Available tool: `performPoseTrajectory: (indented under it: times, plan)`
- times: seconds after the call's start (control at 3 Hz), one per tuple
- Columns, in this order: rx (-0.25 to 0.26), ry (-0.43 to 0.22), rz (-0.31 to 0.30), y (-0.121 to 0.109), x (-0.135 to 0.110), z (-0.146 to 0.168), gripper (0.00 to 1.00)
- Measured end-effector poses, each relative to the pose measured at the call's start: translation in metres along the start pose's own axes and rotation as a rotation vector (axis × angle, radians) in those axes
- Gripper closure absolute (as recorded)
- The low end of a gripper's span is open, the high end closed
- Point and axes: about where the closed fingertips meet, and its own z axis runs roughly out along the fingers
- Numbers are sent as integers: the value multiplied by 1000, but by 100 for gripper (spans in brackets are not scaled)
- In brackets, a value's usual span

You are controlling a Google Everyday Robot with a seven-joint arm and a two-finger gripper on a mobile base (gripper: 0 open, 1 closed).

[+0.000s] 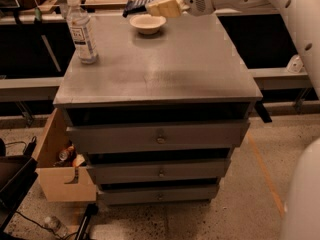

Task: Move rxbar blueberry near blue plastic bottle

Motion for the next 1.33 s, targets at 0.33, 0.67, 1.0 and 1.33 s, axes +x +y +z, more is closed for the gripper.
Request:
performPoseTrajectory:
  times: [0.33,0.67,1.0,1.33]
  plan:
    - [-112,48,54,55,43,61,100]
    - [-207,111,115,100,93,111,100]
    - [-245,111,143,134,109,154,100]
    - [-241,82,128,140,95,183,100]
